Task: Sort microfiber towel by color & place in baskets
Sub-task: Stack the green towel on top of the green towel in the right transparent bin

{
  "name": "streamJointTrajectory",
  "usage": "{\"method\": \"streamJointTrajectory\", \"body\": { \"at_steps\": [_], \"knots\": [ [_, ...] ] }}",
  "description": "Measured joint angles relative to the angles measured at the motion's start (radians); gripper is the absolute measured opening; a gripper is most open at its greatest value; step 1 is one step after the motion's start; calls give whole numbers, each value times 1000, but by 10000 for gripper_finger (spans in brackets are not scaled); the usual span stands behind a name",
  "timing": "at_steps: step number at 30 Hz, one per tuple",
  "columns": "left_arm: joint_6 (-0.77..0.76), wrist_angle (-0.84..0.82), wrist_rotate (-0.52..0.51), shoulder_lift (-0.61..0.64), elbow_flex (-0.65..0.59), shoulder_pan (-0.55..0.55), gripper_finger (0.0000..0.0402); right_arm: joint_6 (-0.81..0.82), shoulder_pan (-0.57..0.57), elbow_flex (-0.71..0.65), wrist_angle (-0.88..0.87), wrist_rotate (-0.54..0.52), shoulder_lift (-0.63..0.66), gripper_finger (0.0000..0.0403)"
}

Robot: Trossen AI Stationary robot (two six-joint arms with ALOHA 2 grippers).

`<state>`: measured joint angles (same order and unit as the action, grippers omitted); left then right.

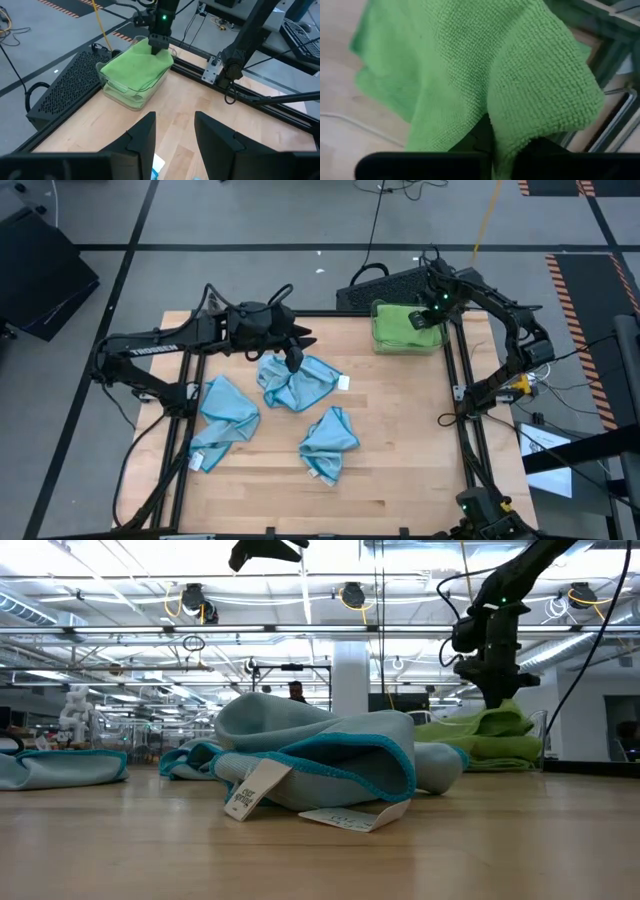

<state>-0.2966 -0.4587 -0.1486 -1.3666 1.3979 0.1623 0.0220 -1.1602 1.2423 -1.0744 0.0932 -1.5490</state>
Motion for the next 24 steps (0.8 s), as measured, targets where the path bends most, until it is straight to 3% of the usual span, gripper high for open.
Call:
{"method": "streamJointTrajectory", "body": {
  "at_steps": [12,24],
  "knots": [
    [-11,0,20,0,0,0,136,114,52,-5,109,-202,0,173],
    [-64,0,81,0,0,0,136,101,56,29,79,-225,0,236]
  ]
}}
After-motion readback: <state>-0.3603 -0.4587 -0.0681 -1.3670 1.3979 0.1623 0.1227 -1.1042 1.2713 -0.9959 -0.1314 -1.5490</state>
